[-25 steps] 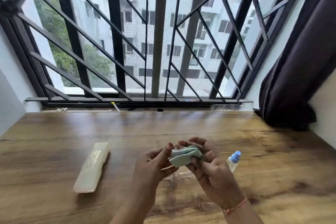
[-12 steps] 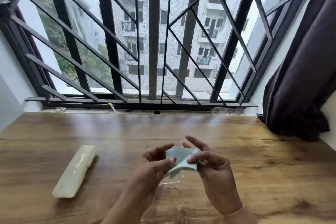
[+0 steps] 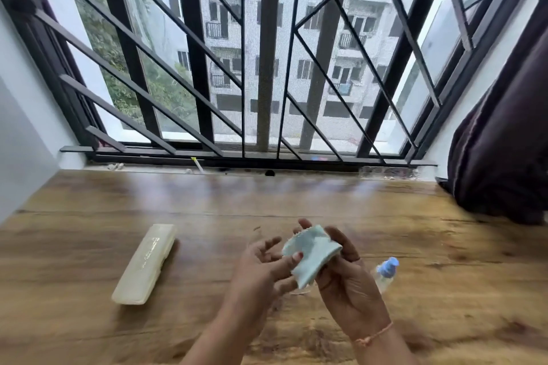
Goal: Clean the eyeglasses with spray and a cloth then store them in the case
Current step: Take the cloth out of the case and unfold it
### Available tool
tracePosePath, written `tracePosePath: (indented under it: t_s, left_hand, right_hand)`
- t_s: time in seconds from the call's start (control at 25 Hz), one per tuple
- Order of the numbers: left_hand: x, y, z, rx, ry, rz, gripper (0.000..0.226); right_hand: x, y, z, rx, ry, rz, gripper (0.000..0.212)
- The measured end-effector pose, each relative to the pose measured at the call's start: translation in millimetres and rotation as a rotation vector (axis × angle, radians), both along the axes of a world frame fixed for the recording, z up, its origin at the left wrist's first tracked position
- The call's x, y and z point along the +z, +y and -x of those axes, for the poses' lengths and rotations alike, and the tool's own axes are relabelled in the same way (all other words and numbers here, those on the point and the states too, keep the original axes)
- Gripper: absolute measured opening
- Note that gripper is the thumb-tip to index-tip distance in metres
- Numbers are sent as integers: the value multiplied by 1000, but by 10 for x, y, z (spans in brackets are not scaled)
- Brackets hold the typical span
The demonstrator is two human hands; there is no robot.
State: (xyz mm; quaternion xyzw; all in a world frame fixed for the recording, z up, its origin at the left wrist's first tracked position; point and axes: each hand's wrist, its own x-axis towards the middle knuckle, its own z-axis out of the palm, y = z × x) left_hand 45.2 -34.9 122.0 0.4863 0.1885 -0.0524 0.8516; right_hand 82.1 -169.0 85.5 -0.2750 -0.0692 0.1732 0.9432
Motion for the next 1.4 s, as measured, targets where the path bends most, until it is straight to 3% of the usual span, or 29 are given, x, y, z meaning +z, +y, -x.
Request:
tracePosePath:
  t_s: [0.08, 0.2, 0.32, 0.48, 0.64, 0.72, 0.8, 0.92, 0.96, 1.2, 1.28, 1.4]
  left_hand:
    - [5, 38, 7, 9, -28, -32, 34]
    - [31, 114, -1, 76, -78, -48, 31]
    - [38, 161, -2, 56, -82, -77, 28]
    - [-25, 193, 7, 78, -56, -105, 30]
    - [-16, 172, -6, 46, -16, -139, 23]
    - [9, 144, -30, 26, -30, -161, 14]
    - [50, 125, -38, 13, -64, -182, 9]
    - [146, 128, -59, 4, -115, -234, 16]
    - [181, 130, -72, -4, -140, -272, 18]
    - [343, 154, -172, 74, -325, -658, 35]
    - [383, 134, -145, 41, -336, -620, 34]
    - [443, 82, -82, 40, -323, -521, 29]
  right_hand:
    - [-146, -23, -24, -42, 103, -96, 46]
    - [-164, -82, 5, 18, 139, -88, 40]
    - [-52, 28, 120, 51, 164, -86, 62]
    - [10, -23, 191, -117, 185, 8, 96]
    - [47, -38, 236, -121, 195, 71, 70]
    - [54, -76, 242, -134, 145, 116, 71]
    - [81, -93, 246, -178, 65, 321, 69]
    - [164, -68, 227, -356, -38, 731, 24]
    - [211, -63, 230, -411, -79, 828, 19]
    - [483, -107, 237, -661, -184, 1082, 32]
    - [525, -126, 268, -738, -234, 1173, 36]
    - [644, -57, 390, -958, -492, 1380, 31]
